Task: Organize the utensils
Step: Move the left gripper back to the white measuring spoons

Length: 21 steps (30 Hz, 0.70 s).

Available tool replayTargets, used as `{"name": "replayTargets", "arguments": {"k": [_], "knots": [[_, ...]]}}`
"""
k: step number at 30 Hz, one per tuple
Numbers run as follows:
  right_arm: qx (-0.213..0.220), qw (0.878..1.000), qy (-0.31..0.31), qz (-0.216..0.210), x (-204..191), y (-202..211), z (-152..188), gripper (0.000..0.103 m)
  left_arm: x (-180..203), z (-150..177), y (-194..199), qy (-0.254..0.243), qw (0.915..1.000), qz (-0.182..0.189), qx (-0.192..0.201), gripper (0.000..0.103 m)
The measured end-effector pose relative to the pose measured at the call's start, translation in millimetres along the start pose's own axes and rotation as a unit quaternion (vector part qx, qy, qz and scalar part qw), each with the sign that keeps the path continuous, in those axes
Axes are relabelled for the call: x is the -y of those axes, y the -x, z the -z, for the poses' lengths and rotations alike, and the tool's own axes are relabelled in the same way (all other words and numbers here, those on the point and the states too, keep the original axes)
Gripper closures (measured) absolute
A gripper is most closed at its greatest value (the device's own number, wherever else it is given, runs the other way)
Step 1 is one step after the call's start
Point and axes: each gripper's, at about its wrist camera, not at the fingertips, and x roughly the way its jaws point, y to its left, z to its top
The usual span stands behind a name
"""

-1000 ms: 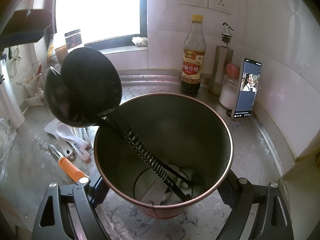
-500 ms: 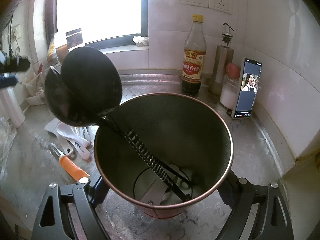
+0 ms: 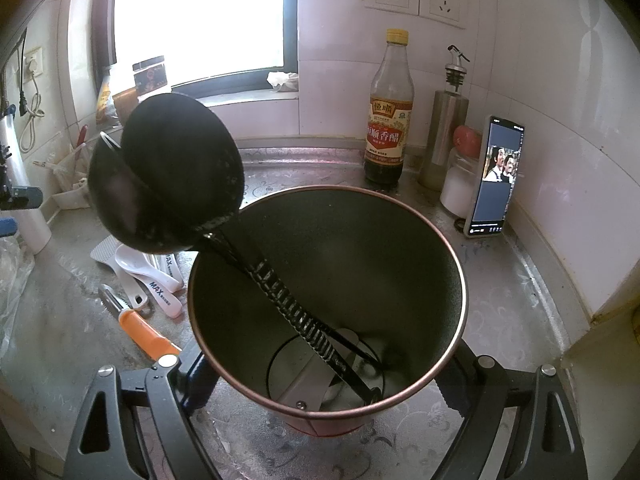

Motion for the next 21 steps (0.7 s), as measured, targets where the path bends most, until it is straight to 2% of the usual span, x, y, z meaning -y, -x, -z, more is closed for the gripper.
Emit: {"name": "replayTargets", "arguments": {"k": [7, 11, 21], "knots": [[0.000, 1.000, 0.000, 0.000, 0.3, 0.4, 0.4, 0.013, -33.6, 1.6, -7.2, 0.057, 0.9981, -0.022, 0.002, 0.013], [0.000, 1.000, 0.000, 0.000, 0.1, 0.0, -0.1, 0.013, -48.9, 5.5, -22.7, 0.080, 0.9962, -0.029, -0.015, 0.006], [-0.001, 1.000, 0.000, 0.003, -0.5, 0.0, 0.6, 0.013, -73.1, 11.0, -61.1, 0.128, 0.9901, -0.003, -0.057, 0.006]]}}
